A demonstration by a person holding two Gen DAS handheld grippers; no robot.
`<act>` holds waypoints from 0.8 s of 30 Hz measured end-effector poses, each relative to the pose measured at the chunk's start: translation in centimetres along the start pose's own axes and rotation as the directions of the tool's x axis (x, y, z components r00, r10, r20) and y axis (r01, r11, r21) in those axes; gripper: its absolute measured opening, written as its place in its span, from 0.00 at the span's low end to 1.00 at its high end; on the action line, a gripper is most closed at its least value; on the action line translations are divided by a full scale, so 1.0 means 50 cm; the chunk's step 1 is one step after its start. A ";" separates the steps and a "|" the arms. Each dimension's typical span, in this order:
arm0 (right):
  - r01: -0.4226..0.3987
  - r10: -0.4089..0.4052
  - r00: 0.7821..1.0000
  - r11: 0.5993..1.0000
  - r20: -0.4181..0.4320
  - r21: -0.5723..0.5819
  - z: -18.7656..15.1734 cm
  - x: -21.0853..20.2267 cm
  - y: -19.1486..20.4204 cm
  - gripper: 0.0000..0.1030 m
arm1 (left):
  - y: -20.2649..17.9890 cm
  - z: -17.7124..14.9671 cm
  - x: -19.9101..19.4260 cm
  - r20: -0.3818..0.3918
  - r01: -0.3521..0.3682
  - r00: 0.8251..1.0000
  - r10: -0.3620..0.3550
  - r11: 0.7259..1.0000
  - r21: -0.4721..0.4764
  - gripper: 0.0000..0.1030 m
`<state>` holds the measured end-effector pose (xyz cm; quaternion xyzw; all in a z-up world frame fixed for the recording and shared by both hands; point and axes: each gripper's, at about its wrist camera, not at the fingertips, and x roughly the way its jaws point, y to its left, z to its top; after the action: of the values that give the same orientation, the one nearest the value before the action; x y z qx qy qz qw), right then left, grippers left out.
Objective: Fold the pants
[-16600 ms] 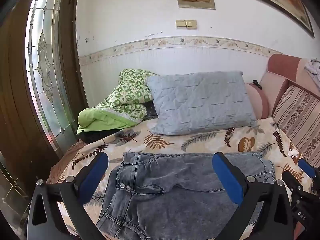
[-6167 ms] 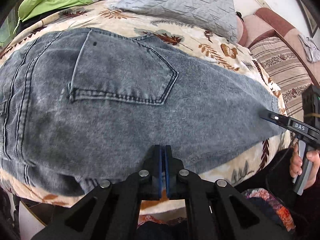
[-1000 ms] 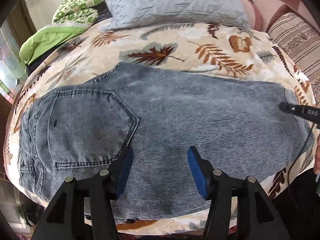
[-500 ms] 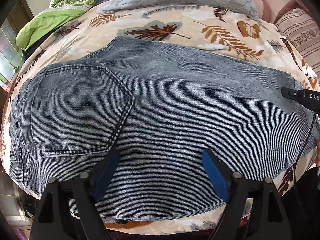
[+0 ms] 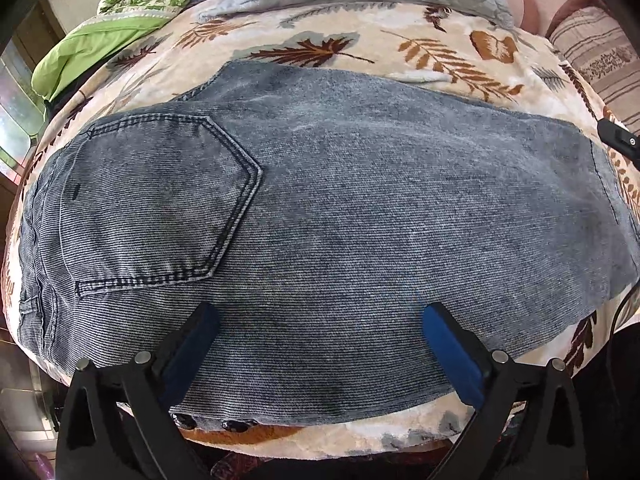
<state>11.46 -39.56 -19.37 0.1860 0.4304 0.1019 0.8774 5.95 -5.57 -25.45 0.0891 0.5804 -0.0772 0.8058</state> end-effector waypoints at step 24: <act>0.044 -0.086 0.976 0.978 -0.201 -0.204 -0.076 0.093 0.069 0.05 | -0.049 0.016 -0.003 0.003 -0.010 1.000 0.010 0.992 0.123 1.00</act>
<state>11.22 -33.95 -23.43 0.0718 0.5138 0.1345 0.8443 6.09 -8.11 -25.21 0.1417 0.5731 -0.1089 0.7998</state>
